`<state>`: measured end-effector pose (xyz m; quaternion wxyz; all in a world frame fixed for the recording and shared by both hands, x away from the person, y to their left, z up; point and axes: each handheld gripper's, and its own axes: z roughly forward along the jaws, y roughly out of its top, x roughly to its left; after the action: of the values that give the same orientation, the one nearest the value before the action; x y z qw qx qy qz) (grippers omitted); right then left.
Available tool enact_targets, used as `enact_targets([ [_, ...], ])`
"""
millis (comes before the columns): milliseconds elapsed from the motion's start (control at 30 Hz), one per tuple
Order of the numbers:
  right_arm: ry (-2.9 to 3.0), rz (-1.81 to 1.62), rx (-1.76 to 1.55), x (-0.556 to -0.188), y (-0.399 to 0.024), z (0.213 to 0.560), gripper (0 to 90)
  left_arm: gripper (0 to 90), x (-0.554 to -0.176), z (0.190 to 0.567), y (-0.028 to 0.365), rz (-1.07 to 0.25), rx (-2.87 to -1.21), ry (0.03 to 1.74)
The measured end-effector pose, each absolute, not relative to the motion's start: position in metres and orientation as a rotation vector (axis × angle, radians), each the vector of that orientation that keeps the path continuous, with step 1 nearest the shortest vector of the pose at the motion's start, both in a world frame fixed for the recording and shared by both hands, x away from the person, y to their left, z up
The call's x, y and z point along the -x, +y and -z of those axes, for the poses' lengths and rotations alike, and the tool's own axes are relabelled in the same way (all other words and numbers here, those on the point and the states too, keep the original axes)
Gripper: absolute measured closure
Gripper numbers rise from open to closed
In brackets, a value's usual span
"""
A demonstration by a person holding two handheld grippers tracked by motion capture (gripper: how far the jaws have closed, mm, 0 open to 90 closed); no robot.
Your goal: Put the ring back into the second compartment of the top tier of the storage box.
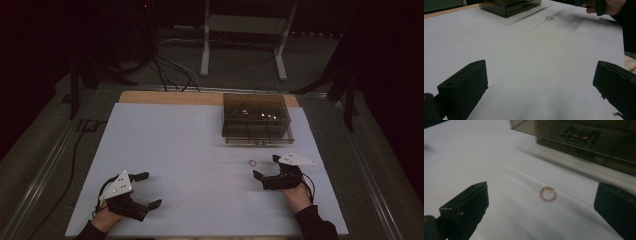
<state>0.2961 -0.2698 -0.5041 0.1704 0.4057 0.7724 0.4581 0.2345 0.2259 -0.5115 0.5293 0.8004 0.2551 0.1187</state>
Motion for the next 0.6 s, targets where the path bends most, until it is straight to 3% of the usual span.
enact_targets([
  [467, 2.198, -1.211, -1.283, -0.315, -0.268, 0.511, 1.2, 0.8, -0.235, 0.511, 0.226, -0.284, -1.909, 0.610],
  [500, 2.220, -1.195, -1.284, -0.317, -0.266, 0.512, 6.1, 0.8, -0.235, 0.512, 0.226, -0.276, -1.908, 0.612],
  [600, 2.236, -1.171, -1.284, -0.320, -0.263, 0.515, 6.3, 0.8, -0.235, 0.512, 0.226, -0.276, -1.910, 0.611],
])
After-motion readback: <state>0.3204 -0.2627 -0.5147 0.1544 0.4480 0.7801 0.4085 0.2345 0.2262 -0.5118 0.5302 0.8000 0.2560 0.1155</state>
